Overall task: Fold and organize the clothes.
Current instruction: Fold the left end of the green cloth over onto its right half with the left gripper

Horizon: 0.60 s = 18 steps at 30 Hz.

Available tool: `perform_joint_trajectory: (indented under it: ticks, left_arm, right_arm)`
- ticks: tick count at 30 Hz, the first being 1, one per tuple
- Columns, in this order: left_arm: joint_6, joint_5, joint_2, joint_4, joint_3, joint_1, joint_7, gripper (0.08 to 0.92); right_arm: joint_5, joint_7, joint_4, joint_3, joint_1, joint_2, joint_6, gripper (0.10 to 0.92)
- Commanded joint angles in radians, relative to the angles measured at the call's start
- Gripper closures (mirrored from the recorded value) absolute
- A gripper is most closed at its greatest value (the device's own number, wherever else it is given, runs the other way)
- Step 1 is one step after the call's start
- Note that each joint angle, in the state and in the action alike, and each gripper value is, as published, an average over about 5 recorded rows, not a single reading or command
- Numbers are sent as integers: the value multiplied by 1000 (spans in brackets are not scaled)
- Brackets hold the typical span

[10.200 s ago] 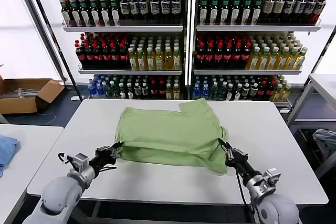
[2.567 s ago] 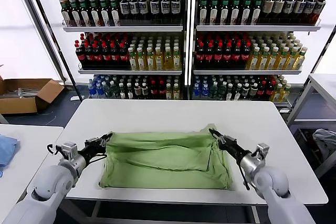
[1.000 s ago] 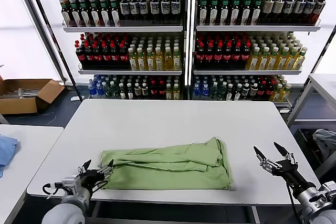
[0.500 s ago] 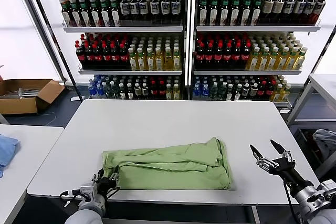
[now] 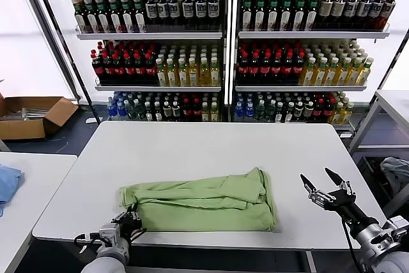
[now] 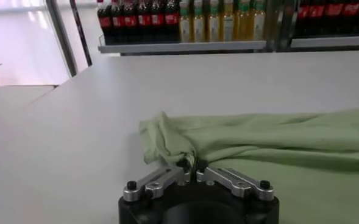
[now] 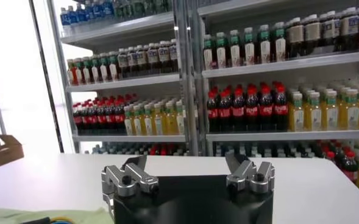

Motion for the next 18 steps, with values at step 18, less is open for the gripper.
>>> perform_joint_trajectory:
  ticks: [18]
  left_arm:
    - [-70, -235, 406, 137, -465, -102, 179, 905]
  right_arm:
    - [41, 10, 40, 16, 2, 2, -11, 203]
